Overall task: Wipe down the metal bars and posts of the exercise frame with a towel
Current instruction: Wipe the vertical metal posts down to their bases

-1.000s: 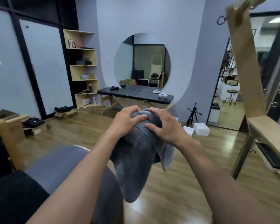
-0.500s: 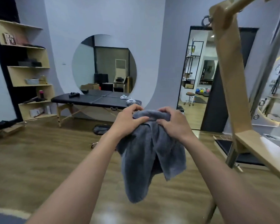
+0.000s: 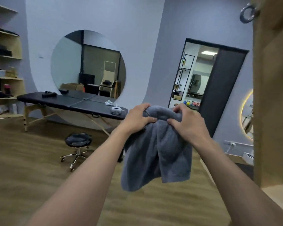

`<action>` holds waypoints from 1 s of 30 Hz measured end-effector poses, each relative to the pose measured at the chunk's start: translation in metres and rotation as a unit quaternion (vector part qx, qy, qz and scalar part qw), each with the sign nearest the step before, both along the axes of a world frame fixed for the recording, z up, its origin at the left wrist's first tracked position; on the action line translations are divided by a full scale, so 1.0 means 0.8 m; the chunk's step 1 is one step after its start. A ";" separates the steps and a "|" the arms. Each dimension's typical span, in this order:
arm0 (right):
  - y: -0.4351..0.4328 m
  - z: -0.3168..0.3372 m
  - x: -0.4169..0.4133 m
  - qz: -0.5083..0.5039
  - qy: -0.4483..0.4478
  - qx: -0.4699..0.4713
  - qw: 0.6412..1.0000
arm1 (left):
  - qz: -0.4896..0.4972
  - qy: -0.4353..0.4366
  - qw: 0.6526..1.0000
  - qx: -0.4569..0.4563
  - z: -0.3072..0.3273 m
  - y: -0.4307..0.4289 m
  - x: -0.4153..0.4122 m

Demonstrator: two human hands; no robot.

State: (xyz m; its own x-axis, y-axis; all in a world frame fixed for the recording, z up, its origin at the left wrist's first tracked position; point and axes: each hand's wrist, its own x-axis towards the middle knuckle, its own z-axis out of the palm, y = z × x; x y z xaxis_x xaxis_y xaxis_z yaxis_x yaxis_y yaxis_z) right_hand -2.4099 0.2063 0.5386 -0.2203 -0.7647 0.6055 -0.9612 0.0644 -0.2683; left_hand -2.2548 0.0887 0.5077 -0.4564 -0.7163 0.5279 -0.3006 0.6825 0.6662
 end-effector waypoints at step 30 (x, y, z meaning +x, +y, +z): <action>-0.313 0.126 -0.408 -0.398 0.101 -0.175 0.895 | -0.397 0.081 0.904 -0.135 0.170 -0.372 -0.563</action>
State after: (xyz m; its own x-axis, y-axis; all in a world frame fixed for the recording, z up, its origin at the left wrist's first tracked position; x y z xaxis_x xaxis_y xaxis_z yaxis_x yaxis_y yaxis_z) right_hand -2.7360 -0.0442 0.6395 -0.4696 -0.1702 0.8663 -0.6792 0.6965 -0.2314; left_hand -2.7055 -0.2092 0.6437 -0.6709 -0.0324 0.7408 0.4425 0.7842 0.4351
